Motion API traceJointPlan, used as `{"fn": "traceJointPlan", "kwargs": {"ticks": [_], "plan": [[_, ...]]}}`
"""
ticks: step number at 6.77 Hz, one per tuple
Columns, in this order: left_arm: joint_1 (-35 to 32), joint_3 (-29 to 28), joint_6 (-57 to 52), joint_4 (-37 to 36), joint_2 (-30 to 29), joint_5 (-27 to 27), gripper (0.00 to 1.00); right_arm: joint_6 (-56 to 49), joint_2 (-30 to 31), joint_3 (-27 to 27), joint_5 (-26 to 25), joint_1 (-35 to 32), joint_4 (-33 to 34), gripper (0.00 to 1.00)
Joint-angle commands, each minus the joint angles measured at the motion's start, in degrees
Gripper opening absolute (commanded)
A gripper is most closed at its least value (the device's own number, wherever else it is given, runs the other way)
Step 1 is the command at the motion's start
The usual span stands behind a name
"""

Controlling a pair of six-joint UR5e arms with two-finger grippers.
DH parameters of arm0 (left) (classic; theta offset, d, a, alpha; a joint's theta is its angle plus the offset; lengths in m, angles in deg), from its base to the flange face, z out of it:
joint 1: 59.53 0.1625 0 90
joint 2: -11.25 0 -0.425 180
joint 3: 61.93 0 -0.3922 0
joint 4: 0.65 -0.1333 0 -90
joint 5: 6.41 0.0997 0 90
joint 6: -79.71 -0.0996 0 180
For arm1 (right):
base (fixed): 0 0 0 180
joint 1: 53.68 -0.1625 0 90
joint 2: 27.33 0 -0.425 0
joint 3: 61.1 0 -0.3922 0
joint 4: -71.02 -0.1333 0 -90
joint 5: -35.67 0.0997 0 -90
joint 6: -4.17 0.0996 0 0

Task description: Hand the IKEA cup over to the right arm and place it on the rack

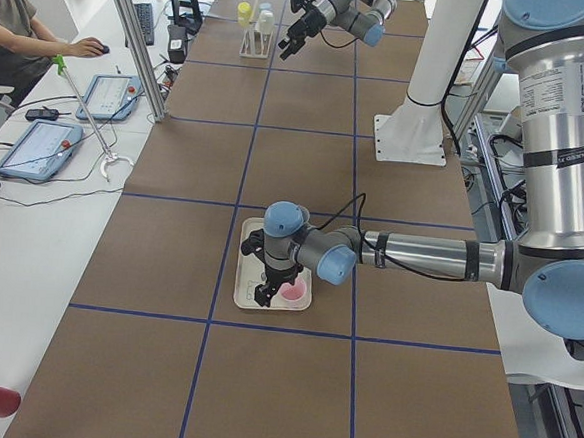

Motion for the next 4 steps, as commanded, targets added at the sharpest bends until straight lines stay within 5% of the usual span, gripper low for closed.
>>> {"fn": "traceJointPlan", "kwargs": {"ticks": [1, 4], "plan": [[0.11, -1.16, -0.03, 0.07, -0.42, 0.00, 0.83, 0.00, 0.00, 0.00, 0.00, 0.10, 0.00, 1.00], [1.25, -0.90, 0.40, 0.07, -0.51, -0.08, 0.69, -0.09, 0.26, 0.00, 0.09, 0.01, -1.05, 1.00]]}}
